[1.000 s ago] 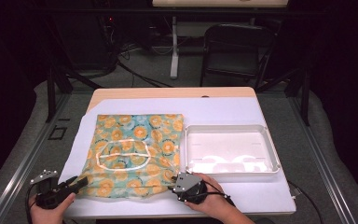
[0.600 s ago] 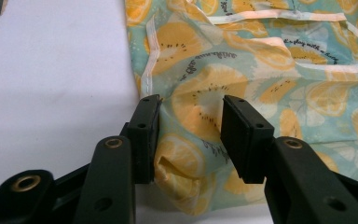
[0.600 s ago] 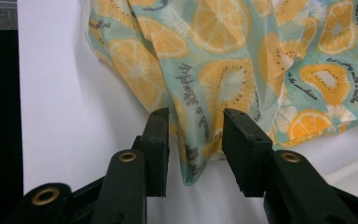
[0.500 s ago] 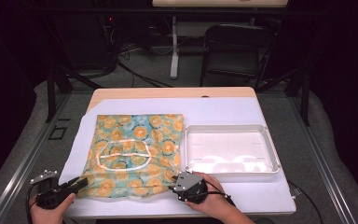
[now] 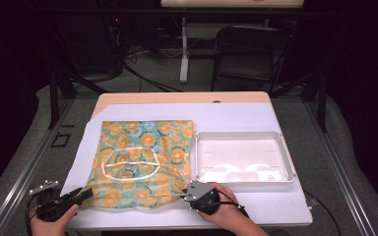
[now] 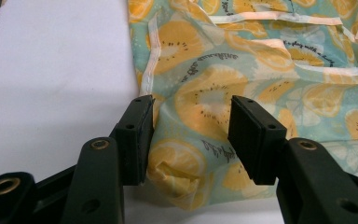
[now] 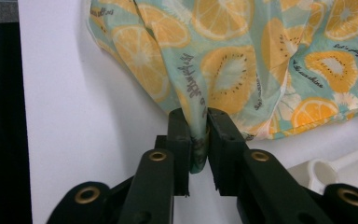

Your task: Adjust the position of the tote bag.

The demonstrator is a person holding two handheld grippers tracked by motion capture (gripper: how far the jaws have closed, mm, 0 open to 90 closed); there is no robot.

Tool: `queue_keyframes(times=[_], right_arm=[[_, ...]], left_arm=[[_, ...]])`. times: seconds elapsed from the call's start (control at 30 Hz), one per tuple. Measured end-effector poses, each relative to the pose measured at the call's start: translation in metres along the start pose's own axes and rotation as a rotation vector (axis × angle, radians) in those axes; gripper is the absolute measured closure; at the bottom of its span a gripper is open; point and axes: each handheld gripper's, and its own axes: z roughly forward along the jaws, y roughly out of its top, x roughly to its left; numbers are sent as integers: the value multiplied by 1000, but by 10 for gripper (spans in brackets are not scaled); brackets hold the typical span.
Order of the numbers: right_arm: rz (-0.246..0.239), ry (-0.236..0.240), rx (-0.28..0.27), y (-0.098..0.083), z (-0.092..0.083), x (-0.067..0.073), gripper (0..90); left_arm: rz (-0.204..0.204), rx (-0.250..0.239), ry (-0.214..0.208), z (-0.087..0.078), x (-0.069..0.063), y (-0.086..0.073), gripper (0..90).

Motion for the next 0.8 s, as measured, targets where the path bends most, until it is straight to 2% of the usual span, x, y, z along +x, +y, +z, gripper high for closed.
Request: queue_keyframes(times=[0.2, 0.47, 0.63, 0.8], right_arm=[[1, 4, 2, 0, 0, 0, 850], [0, 3, 6, 0, -1, -1, 856], [1, 1, 5, 0, -1, -1, 859], [-3, 4, 9, 0, -2, -1, 862]], left_arm=[[-6, 14, -6, 1, 2, 0, 485], [7, 32, -3, 4, 1, -1, 480], [7, 48, -7, 4, 2, -1, 536], [17, 52, 11, 3, 1, -1, 632]])
